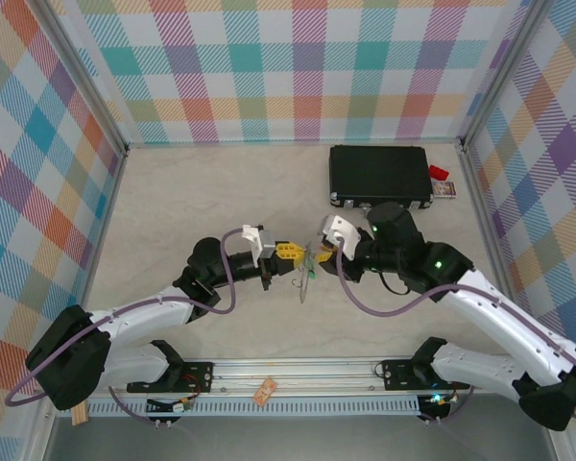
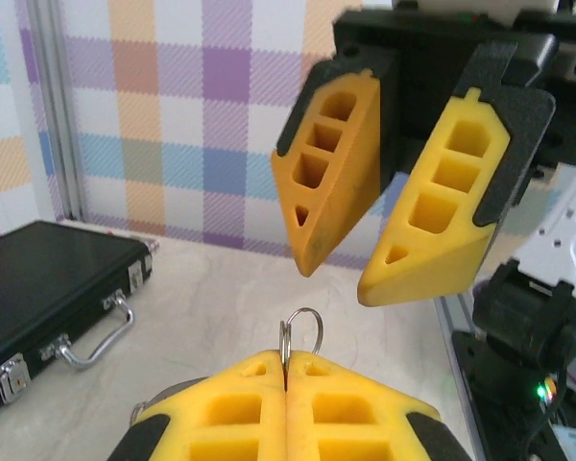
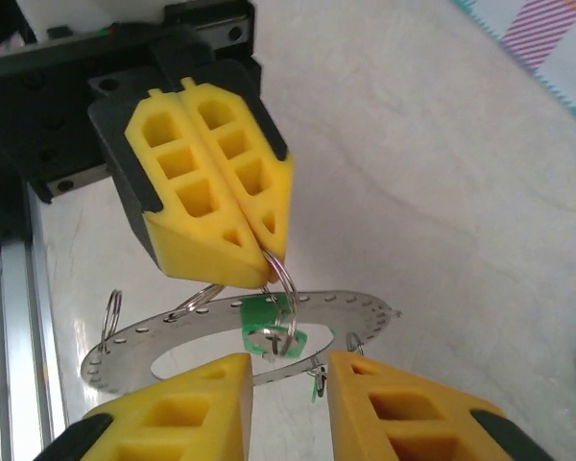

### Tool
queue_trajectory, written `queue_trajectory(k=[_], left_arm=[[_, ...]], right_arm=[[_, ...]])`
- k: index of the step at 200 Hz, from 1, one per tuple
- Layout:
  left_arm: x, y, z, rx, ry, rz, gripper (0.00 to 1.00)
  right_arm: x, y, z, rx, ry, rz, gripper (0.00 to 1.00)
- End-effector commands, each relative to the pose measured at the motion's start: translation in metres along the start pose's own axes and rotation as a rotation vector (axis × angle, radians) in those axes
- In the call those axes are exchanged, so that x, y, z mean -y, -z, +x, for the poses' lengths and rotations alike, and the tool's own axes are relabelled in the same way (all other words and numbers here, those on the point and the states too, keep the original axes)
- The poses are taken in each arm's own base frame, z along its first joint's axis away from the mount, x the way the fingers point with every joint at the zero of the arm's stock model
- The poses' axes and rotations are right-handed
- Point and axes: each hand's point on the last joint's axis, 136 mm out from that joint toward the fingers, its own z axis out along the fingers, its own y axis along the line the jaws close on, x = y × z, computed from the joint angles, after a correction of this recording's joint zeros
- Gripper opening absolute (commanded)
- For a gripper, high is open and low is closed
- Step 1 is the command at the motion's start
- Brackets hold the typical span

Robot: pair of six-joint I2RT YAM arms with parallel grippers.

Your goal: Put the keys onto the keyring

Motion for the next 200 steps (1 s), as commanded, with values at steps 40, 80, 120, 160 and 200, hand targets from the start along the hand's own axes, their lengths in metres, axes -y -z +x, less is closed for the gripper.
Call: queue_trajectory(k=[40, 80, 120, 160, 200], left_arm=[[-0.001, 0.008, -0.061, 0.261, -0.009, -0.033, 0.0], [-0.005, 0.01, -0.068, 0.303, -0.004, -0.054, 0.0], [-0.004, 0.013, -0.074, 0.334, -0.001, -0.055, 0.0], [-0.003, 0.017, -0.08, 0.358, -0.013, -0.061, 0.0], [0.0, 0.02, -0.09, 0.381, -0.026, -0.056, 0.0]], right_arm=[[0.007, 0.019, -0.045, 0.278, -0.296, 0.013, 0.31], [0.008, 0.021, -0.061, 0.319, -0.353, -0.014, 0.31], [0.01, 0.018, -0.071, 0.319, -0.385, -0.039, 0.25], [0.01, 0.024, -0.085, 0.352, -0.395, -0.061, 0.25], [0.01, 0.035, -0.095, 0.373, -0.39, -0.065, 0.26]])
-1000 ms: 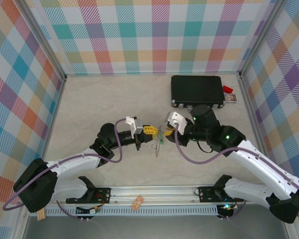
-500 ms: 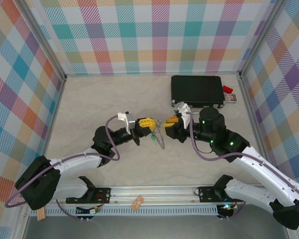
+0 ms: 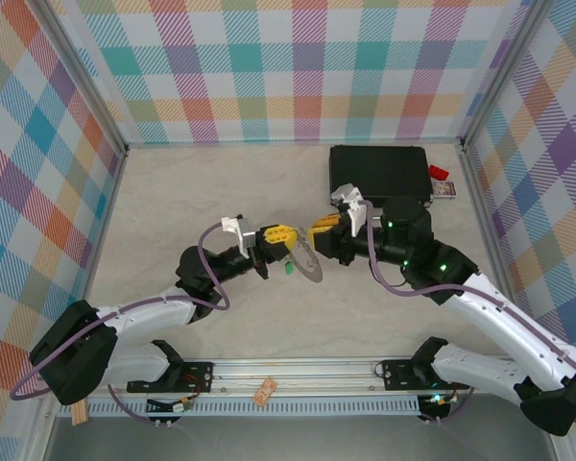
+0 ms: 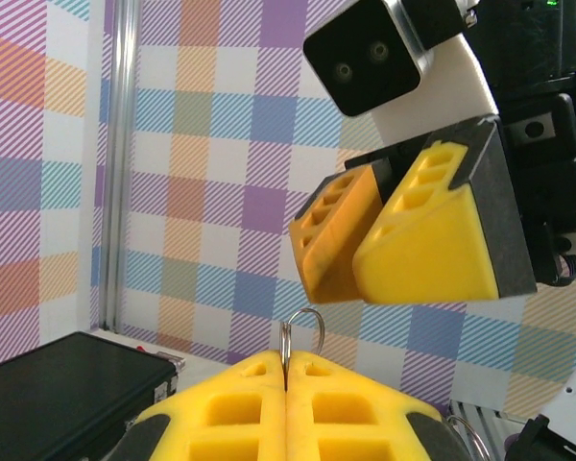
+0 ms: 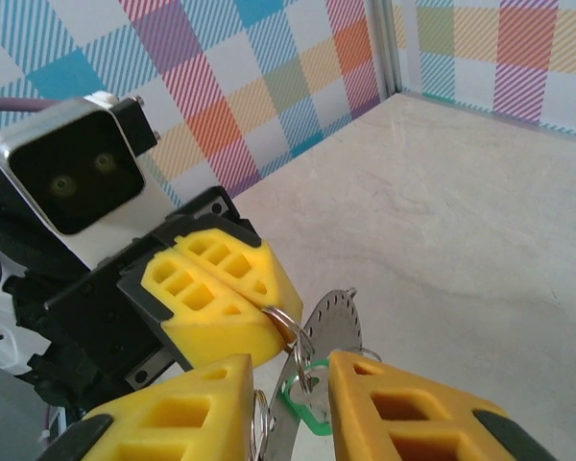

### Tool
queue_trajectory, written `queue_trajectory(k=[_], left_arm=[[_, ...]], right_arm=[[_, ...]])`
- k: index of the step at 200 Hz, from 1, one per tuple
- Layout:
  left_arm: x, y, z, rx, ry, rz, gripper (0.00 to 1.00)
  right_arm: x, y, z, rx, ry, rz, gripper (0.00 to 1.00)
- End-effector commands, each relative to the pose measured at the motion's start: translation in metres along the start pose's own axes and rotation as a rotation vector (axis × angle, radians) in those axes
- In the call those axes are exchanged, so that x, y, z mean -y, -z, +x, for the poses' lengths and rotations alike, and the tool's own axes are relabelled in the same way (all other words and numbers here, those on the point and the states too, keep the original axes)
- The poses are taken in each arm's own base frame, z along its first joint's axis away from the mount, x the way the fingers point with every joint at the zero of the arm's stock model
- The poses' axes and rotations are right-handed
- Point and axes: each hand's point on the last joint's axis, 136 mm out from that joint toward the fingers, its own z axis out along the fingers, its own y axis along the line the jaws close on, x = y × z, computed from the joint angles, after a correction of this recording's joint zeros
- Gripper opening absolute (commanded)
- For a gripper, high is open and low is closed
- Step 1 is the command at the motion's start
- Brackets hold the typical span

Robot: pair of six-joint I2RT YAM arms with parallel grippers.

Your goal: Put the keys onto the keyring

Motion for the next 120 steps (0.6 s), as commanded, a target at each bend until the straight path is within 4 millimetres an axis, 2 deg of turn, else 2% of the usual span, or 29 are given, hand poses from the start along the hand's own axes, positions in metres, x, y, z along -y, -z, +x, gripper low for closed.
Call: queue_trajectory(k=[1, 38, 120], left_arm=[[0.012, 0.003, -0.033, 0.113, -0.043, 0.03, 0.0], [0.014, 0.004, -0.037, 0.12, -0.044, 0.038, 0.0], [0.017, 0.006, -0.039, 0.123, -0.044, 0.044, 0.0]], right_arm=[[-0.013, 0.01, -0.027, 0.071, 0.012, -0.042, 0.26], [-0.018, 0.007, -0.028, 0.039, -0.009, -0.084, 0.2], [-0.017, -0.003, -0.018, -0.022, -0.053, -0.119, 0.17]])
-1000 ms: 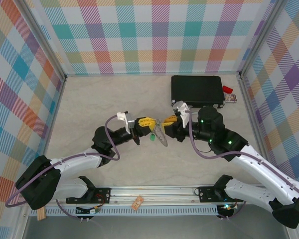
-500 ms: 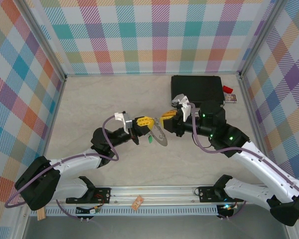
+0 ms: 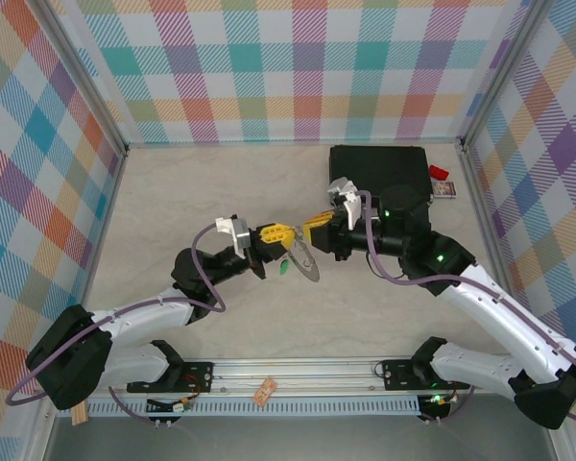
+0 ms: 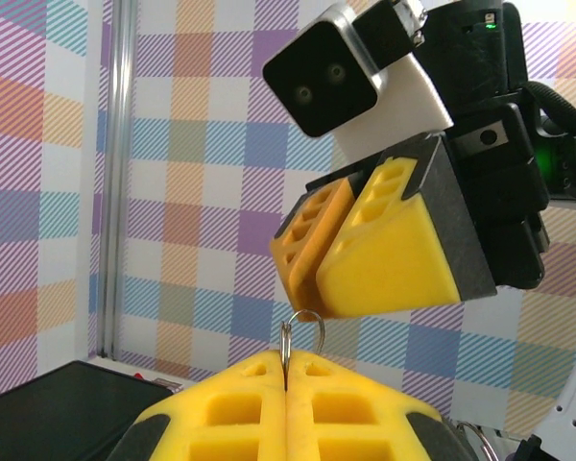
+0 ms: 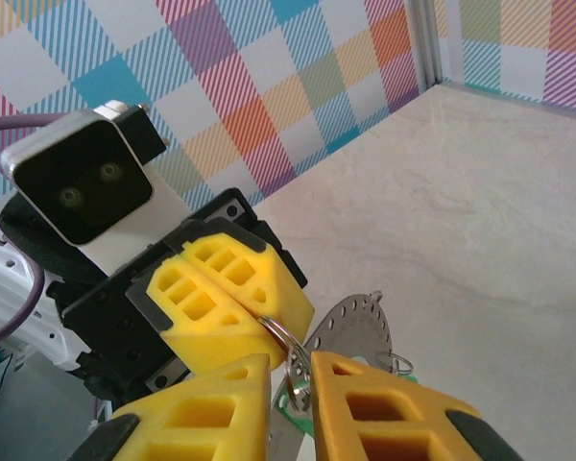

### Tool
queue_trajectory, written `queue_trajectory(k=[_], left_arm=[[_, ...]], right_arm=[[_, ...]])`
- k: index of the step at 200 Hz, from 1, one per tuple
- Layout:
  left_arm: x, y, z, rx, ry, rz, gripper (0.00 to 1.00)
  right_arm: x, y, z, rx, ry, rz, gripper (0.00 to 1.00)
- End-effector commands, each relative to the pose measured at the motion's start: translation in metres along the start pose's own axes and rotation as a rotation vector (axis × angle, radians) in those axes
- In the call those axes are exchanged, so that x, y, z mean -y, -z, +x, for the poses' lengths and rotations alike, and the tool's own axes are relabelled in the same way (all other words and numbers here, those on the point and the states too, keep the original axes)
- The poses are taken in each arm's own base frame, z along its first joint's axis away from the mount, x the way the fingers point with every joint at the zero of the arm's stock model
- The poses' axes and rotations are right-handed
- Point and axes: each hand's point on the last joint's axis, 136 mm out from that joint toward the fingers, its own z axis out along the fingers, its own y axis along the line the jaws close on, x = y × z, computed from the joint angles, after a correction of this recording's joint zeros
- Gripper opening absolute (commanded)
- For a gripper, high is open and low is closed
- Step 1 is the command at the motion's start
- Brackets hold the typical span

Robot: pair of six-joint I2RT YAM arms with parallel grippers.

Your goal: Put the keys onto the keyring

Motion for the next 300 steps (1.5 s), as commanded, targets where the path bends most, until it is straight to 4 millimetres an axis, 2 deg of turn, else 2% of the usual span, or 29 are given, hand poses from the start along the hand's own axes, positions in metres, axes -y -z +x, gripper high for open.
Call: queue_trajectory(k=[1, 16, 45, 85, 151, 233, 300], left_arm=[[0.01, 0.002, -0.023, 0.075, -0.022, 0.03, 0.0], [0.01, 0.002, -0.021, 0.072, -0.019, 0.031, 0.0], [0.011, 0.002, -0.022, 0.072, -0.017, 0.035, 0.0], [0.011, 0.003, -0.023, 0.075, -0.019, 0.034, 0.0], [0.016, 0.004, -0.033, 0.098, -0.021, 0.046, 0.0], [0.023, 0.0, -0.04, 0.107, -0.008, 0.085, 0.0], [0.023, -0.002, -0.038, 0.102, -0.007, 0.092, 0.0]], right_arm=[[-0.009, 0.003, -0.01, 0.01, -0.01, -0.041, 0.17], [-0.008, 0.002, -0.009, 0.005, -0.011, -0.041, 0.17], [-0.006, 0.001, -0.008, 0.004, -0.011, -0.032, 0.07], [0.0, 0.002, -0.007, 0.008, -0.021, -0.015, 0.0], [0.009, -0.001, 0.002, -0.018, -0.072, -0.012, 0.0], [0.001, -0.017, 0.013, -0.095, -0.108, -0.121, 0.0], [-0.004, -0.019, 0.012, -0.091, -0.11, -0.161, 0.0]])
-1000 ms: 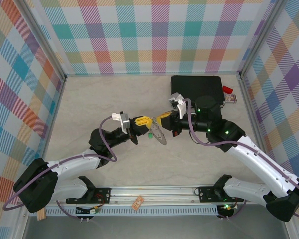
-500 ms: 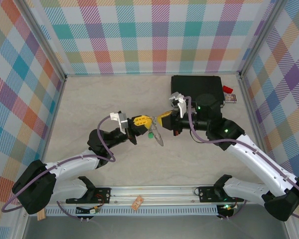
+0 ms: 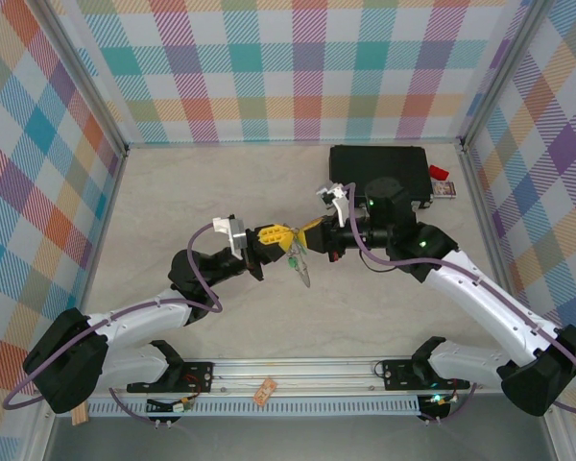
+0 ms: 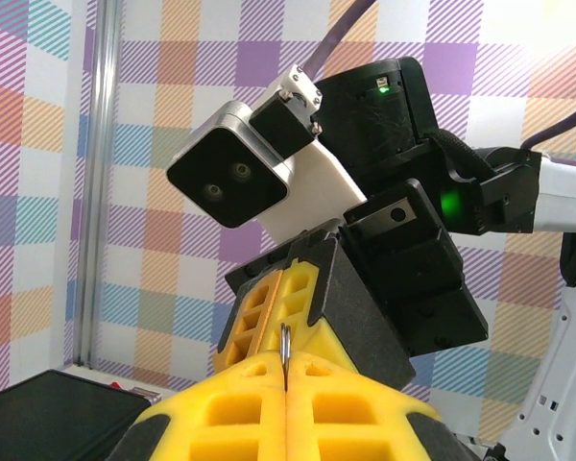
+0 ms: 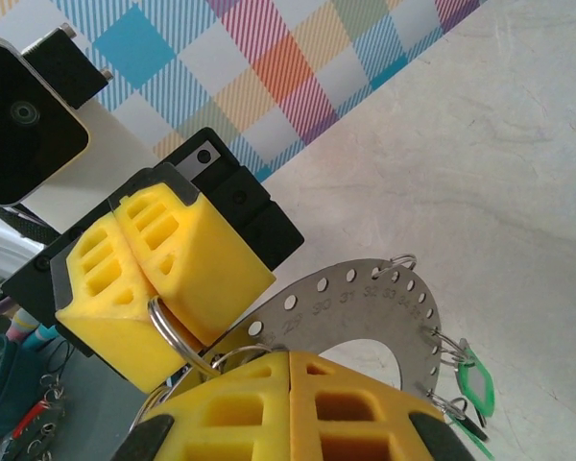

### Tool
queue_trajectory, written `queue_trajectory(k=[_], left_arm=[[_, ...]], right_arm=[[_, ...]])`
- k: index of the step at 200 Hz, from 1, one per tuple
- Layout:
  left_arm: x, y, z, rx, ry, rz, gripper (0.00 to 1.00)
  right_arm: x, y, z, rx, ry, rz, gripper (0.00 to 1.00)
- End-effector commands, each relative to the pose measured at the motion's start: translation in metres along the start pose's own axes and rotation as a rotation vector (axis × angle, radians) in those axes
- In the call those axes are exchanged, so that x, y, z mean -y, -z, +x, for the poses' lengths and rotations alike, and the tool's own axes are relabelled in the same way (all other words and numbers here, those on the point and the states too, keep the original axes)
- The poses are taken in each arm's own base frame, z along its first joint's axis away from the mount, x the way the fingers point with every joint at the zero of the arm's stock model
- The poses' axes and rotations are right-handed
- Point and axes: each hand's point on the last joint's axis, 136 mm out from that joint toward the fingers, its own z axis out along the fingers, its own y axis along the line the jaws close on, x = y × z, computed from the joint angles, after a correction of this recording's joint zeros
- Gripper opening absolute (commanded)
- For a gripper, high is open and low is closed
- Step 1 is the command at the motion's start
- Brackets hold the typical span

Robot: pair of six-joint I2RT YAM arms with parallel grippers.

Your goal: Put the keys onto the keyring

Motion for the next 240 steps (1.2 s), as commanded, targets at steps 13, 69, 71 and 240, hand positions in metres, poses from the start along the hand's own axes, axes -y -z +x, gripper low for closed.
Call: queue_trajectory(k=[13, 69, 71, 240], left_arm=[[0.015, -0.004, -0.029, 0.086, -0.04, 0.057, 0.0], [0.013, -0.001, -0.026, 0.081, -0.042, 0.042, 0.0], [0.013, -0.001, -0.026, 0.081, -0.042, 0.042, 0.0], [0.008, -0.013, -0.033, 0.095, 0.033, 0.047, 0.0]], right_arm=[[-0.011, 0.005, -0.013, 0.037, 0.022, -0.033, 0.0], [-0.017, 0.029, -0.023, 0.128, 0.116, 0.028, 0.0], [-0.017, 0.03, -0.023, 0.132, 0.119, 0.03, 0.0], [-0.003, 0.015, 0.015, 0.101, 0.16, 0.015, 0.44]])
